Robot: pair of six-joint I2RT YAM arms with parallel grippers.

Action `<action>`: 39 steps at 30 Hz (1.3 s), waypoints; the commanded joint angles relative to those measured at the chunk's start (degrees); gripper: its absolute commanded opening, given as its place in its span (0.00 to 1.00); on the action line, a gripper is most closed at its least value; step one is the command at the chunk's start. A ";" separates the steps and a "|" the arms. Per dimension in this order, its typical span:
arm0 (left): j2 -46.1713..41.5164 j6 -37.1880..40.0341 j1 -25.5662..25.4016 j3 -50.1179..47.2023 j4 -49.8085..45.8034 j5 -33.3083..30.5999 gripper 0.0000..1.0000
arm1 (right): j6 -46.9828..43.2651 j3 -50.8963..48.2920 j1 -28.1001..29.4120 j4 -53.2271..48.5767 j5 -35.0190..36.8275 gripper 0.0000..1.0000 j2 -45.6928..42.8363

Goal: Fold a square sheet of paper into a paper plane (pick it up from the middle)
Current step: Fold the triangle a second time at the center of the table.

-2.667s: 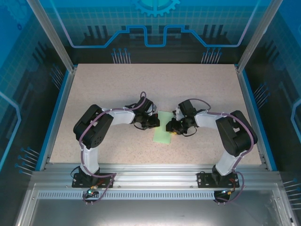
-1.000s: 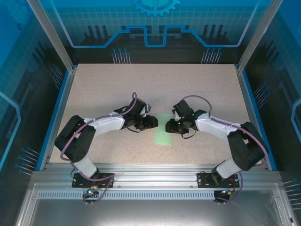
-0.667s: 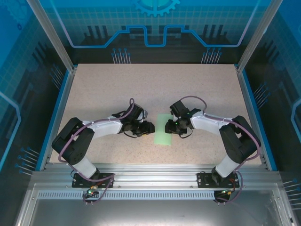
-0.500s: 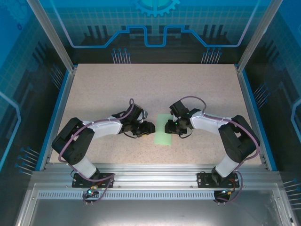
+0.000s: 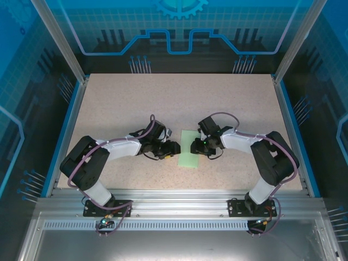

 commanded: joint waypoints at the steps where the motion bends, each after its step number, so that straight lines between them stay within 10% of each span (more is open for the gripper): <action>1: 0.44 -0.52 -0.64 -0.46 0.16 1.82 0.52 | 0.26 -1.35 -0.85 0.22 -0.68 0.38 0.83; 39: 4.21 -6.08 -3.93 -1.54 4.23 5.56 0.53 | 0.40 -4.37 -2.28 2.46 -2.72 0.37 -0.67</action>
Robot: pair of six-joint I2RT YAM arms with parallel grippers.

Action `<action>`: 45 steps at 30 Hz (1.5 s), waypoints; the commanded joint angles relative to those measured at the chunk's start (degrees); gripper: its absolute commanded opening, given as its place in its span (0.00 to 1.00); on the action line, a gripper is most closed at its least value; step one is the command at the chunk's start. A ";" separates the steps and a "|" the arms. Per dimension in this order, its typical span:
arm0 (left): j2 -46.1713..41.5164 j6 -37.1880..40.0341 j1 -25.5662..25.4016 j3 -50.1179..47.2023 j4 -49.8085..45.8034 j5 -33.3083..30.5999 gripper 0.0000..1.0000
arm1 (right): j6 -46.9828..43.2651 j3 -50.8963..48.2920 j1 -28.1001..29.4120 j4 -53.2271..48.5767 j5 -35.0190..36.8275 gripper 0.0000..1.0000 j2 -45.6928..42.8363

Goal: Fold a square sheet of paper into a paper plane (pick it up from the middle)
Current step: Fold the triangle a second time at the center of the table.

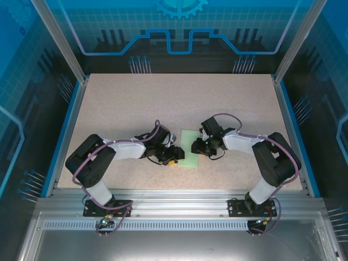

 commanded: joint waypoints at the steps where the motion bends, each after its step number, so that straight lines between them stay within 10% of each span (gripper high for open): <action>1: 1.29 -0.98 -0.64 -0.25 0.44 1.70 0.53 | -0.03 -1.81 -0.80 -0.98 -0.23 0.37 0.23; 45: 9.54 -2.19 4.97 8.83 5.88 3.85 0.47 | -2.61 -0.47 -0.97 -0.35 -2.31 0.41 -2.51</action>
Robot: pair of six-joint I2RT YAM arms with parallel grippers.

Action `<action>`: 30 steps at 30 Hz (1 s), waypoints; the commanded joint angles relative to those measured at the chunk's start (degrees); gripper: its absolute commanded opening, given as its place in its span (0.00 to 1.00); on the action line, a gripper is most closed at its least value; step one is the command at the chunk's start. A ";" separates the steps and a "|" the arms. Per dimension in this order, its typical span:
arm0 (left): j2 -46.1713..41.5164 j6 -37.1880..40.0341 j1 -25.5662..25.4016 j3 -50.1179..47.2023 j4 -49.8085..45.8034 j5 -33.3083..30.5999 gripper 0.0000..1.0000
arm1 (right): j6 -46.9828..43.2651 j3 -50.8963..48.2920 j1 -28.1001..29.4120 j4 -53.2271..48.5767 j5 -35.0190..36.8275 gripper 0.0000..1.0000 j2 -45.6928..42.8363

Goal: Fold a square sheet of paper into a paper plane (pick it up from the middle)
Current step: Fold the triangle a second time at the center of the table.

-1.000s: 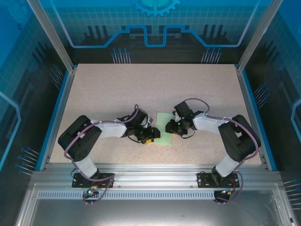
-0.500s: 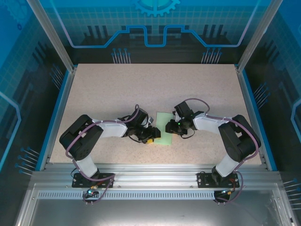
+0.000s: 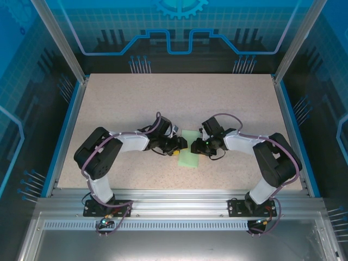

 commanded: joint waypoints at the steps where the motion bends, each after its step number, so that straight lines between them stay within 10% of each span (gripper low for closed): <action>1: 2.71 0.14 1.32 2.14 1.29 2.33 0.45 | -1.25 0.20 -0.54 -1.58 -0.82 0.41 -2.07; 16: 4.47 -1.34 1.77 5.31 1.01 5.42 0.22 | -5.23 0.11 17.06 -8.94 21.44 0.58 -15.54; 22: 4.06 -1.76 1.77 5.58 0.35 6.41 0.38 | -3.14 0.91 28.31 -11.18 35.56 0.74 -13.79; 30: 0.37 -0.56 1.77 3.09 -0.87 6.99 0.47 | -3.22 1.00 32.44 -11.01 37.06 0.79 -14.65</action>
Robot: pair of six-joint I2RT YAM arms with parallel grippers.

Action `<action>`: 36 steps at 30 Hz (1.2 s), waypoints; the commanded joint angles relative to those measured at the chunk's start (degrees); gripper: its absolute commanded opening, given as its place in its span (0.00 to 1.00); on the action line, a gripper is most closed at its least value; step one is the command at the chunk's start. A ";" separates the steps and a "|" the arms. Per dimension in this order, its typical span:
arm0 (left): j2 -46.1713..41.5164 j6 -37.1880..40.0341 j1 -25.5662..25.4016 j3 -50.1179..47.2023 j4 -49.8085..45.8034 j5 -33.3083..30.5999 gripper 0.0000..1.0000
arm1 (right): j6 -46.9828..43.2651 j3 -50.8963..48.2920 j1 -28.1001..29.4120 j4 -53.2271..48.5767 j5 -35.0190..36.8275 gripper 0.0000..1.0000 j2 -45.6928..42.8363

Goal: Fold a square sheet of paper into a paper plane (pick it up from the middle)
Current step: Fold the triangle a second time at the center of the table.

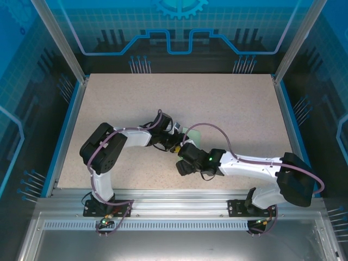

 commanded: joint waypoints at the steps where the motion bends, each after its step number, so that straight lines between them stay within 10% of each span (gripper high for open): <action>1: -3.22 0.67 0.35 -1.20 -1.20 2.03 0.43 | -0.50 0.98 1.43 -0.14 2.38 0.79 -0.66; 18: -5.24 -0.52 0.35 -2.62 0.18 3.67 0.35 | 1.69 14.67 8.70 -12.09 16.25 0.77 16.11; 36: -4.74 -0.14 0.29 -2.22 -0.64 3.32 0.34 | 1.57 15.86 8.53 -14.02 17.43 0.30 16.39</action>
